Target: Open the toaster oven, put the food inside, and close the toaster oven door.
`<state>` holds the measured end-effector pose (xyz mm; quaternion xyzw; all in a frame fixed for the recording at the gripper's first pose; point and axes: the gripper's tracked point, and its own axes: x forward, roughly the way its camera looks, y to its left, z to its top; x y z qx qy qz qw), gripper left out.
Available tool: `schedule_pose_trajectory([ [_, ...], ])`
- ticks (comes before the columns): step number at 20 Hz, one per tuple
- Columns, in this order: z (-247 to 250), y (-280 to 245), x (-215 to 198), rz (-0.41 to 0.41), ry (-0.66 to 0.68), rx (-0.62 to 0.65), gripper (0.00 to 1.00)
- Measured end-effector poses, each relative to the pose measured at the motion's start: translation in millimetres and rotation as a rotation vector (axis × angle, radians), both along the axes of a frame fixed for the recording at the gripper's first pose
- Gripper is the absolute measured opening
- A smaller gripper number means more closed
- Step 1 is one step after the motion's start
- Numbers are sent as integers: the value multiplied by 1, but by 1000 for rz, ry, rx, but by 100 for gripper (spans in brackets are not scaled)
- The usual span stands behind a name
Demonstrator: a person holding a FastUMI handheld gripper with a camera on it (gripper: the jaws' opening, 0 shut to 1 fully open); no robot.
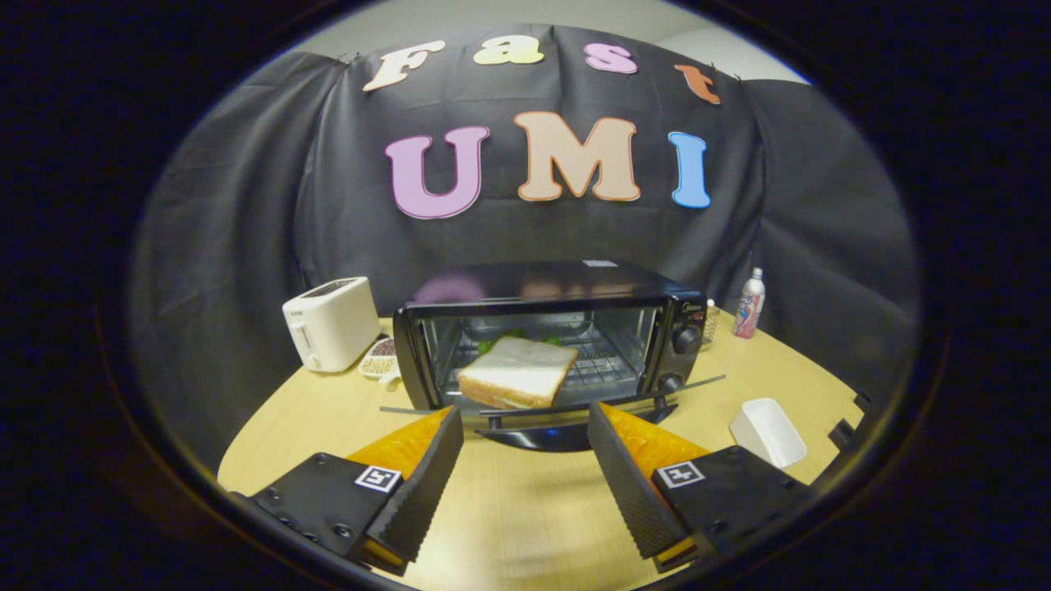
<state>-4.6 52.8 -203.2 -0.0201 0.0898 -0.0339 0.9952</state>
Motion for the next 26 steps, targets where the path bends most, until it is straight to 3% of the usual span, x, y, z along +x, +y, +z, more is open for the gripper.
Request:
schedule_pose_trajectory([
  [19, 49, 10, 86, 118, -227, 18, 94],
  [26, 55, 2, 112, 96, -242, 54, 93],
])
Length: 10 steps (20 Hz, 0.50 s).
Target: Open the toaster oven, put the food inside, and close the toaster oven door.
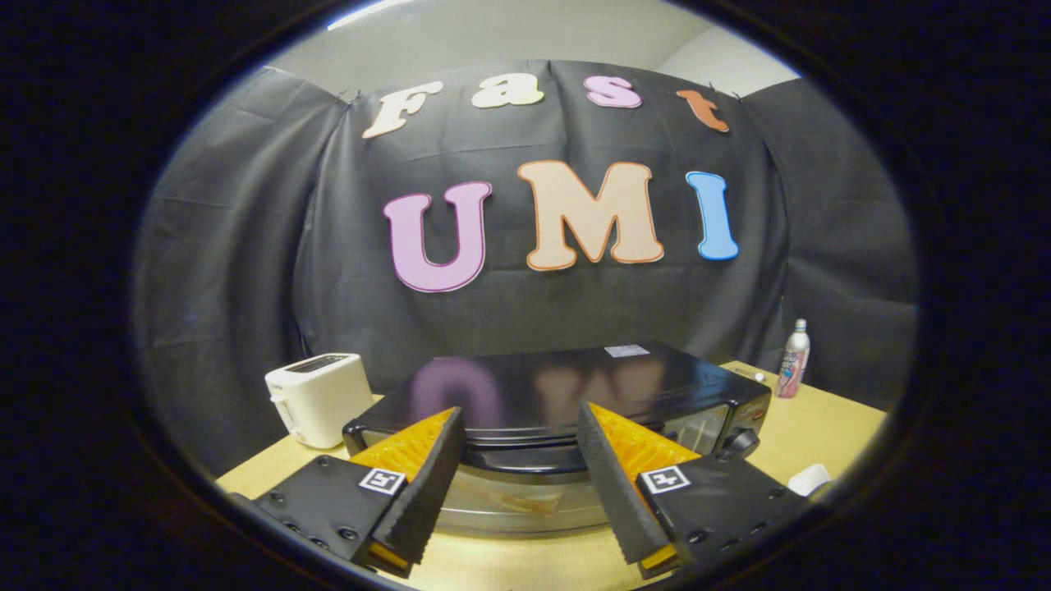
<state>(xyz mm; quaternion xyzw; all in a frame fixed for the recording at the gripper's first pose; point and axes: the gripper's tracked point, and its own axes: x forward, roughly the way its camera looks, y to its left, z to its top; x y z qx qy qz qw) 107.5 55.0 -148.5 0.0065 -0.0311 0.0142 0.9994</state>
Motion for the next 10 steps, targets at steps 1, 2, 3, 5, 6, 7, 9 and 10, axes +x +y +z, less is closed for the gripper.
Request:
schedule_pose_trajectory([
  [1, 1, 0, 0, 1, 2, 10, 93],
  [2, 1, 0, 0, 2, 10, 23, 93],
  [3, 2, 1, -1, 9, 20, 37, 93],
  [5, 3, 1, -8, 19, 48, 60, 93],
  [6, 8, -2, -14, 14, 43, 63, 93],
  [7, 16, -4, -19, 7, 33, 63, 93],
  [9, 24, 1, -30, 16, 30, 63, 93],
  [10, 27, 4, -37, 25, 39, 54, 93],
])
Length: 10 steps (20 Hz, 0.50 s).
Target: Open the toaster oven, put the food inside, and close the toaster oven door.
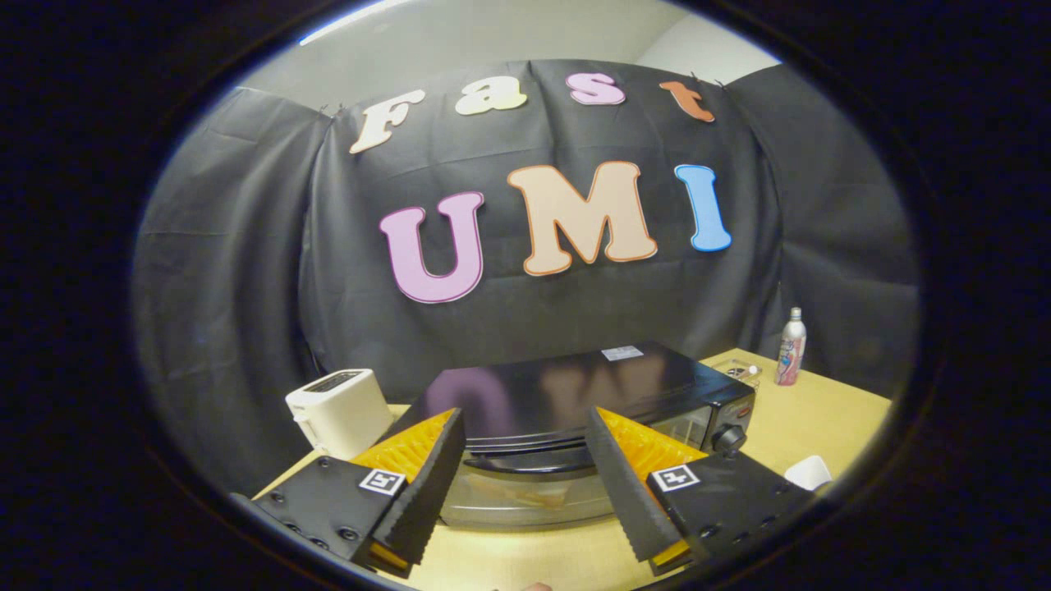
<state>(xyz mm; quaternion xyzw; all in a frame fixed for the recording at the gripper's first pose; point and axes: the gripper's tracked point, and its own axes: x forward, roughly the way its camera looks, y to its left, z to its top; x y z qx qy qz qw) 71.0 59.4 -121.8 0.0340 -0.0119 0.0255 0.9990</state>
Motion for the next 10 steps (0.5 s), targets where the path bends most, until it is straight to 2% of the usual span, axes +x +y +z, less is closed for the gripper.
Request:
schedule_pose_trajectory([
  [6, 23, 5, -50, 2, 53, -108, 95],
  [10, 37, 8, -85, 11, 59, -118, 95],
])
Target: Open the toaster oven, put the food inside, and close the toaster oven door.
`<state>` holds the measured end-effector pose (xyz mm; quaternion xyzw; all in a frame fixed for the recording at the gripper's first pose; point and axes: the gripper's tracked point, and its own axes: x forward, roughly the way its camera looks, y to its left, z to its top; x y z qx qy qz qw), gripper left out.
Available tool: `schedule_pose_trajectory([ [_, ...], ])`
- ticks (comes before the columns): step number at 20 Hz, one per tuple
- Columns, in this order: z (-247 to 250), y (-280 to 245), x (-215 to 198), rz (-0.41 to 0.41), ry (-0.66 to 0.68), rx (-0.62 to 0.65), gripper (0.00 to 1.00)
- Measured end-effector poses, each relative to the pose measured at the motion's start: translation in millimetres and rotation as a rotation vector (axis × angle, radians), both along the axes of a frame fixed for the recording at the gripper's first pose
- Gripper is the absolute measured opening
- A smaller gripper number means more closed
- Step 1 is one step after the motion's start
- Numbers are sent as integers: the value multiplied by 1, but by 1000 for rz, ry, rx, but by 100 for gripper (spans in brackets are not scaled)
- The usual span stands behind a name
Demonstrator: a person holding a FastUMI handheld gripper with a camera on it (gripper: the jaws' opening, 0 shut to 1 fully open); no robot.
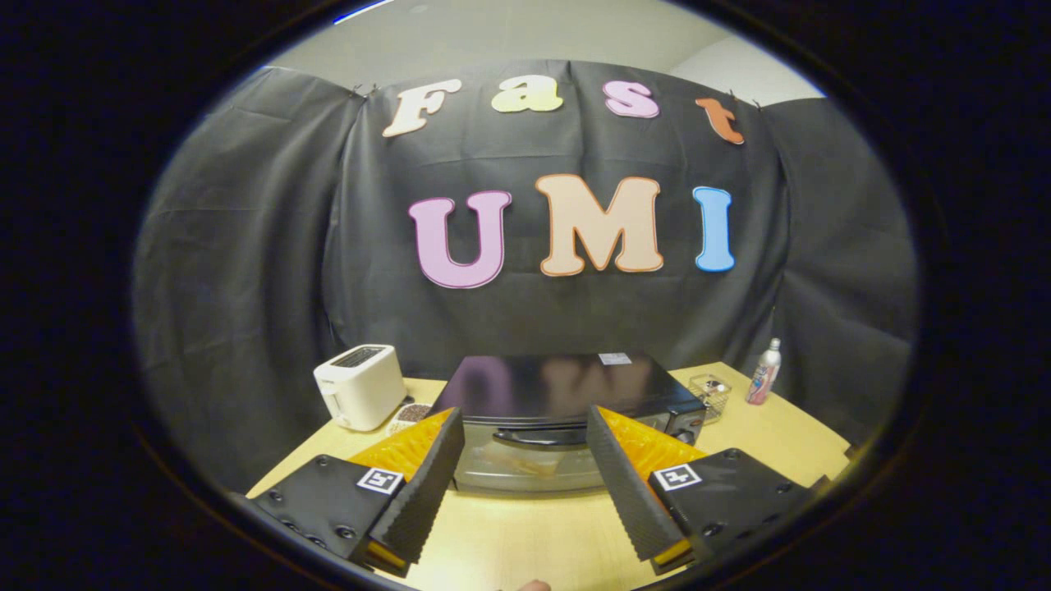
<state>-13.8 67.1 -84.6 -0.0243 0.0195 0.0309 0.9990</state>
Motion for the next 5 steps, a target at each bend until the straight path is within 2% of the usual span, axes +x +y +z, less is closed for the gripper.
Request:
schedule_pose_trajectory([
  [5, -3, 1, -28, 28, 15, -6, 95],
])
